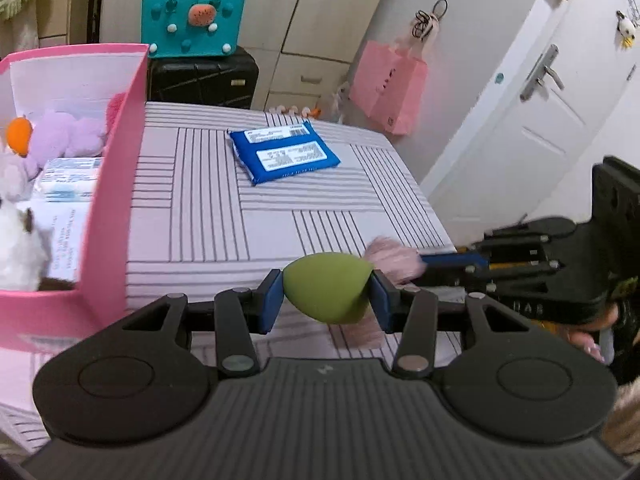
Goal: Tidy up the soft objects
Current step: 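Lift and carry the green ball and pink scrunchie over the pink box with both grippers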
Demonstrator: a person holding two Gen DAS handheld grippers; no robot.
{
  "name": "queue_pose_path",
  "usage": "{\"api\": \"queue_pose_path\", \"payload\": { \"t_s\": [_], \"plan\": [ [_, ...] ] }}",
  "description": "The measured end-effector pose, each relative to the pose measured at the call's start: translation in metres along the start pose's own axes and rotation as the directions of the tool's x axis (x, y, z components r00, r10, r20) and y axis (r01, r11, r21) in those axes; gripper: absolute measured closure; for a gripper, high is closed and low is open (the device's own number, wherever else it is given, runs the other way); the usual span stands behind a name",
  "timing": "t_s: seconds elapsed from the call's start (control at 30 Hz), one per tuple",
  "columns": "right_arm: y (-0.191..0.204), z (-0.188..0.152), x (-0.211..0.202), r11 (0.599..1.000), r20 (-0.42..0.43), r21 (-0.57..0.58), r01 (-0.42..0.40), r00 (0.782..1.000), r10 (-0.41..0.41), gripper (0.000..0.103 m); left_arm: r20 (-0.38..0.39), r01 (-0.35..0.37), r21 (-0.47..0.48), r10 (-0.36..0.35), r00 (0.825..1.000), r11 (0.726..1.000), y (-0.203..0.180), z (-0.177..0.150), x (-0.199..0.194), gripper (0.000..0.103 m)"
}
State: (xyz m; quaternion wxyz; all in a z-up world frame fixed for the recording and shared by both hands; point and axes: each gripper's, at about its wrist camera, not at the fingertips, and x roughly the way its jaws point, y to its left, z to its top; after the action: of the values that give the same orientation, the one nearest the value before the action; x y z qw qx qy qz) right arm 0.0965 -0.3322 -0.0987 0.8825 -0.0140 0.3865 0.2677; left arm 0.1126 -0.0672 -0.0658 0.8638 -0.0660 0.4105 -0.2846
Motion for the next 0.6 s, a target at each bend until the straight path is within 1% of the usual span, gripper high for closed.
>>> {"api": "queue_pose_path", "payload": {
  "t_s": [0.1, 0.2, 0.33, 0.37, 0.4, 0.47, 0.5, 0.57, 0.6],
  "plan": [
    [0.013, 0.008, -0.006, 1.0, -0.008, -0.017, -0.008, 1.0, 0.008, 0.096, -0.036, -0.002, -0.005, 0.002, 0.999, 1.0, 0.008, 0.001, -0.012, 0.058],
    [0.024, 0.017, -0.006, 0.999, -0.017, -0.04, -0.009, 1.0, 0.009, 0.096, -0.047, -0.011, 0.006, 0.011, 0.999, 1.0, 0.015, 0.001, -0.022, 0.058],
    [0.029, 0.019, 0.006, 0.999, -0.043, -0.032, -0.019, 0.999, 0.018, 0.089, -0.054, 0.003, 0.009, -0.002, 0.999, 1.0, 0.022, -0.001, -0.03, 0.058],
    [0.029, 0.018, 0.008, 0.999, -0.044, -0.025, -0.023, 0.999, 0.022, 0.082, -0.053, 0.005, 0.011, -0.005, 0.999, 1.0, 0.024, -0.002, -0.03, 0.058],
    [0.029, 0.016, 0.01, 0.999, -0.039, -0.023, -0.029, 0.999, 0.028, 0.056, -0.051, 0.008, 0.013, -0.007, 0.999, 1.0, 0.025, -0.002, -0.031, 0.058],
    [0.031, 0.012, 0.014, 1.0, -0.025, -0.017, -0.023, 0.999, 0.022, 0.019, -0.052, 0.015, 0.014, -0.014, 0.999, 1.0, 0.027, -0.002, -0.029, 0.058],
    [0.031, 0.011, 0.014, 1.0, -0.017, -0.01, -0.011, 1.0, 0.011, 0.013, -0.055, 0.019, 0.015, -0.018, 0.998, 1.0, 0.027, -0.002, -0.029, 0.058],
    [0.036, 0.009, 0.018, 0.999, 0.008, -0.028, 0.016, 1.0, -0.016, 0.011, -0.061, 0.025, 0.02, -0.024, 0.998, 1.0, 0.028, -0.002, -0.027, 0.058],
    [0.038, 0.008, 0.02, 0.999, 0.015, -0.046, 0.023, 1.0, -0.022, 0.009, -0.064, 0.028, 0.023, -0.027, 0.998, 0.999, 0.028, -0.002, -0.026, 0.058]
  ]
}}
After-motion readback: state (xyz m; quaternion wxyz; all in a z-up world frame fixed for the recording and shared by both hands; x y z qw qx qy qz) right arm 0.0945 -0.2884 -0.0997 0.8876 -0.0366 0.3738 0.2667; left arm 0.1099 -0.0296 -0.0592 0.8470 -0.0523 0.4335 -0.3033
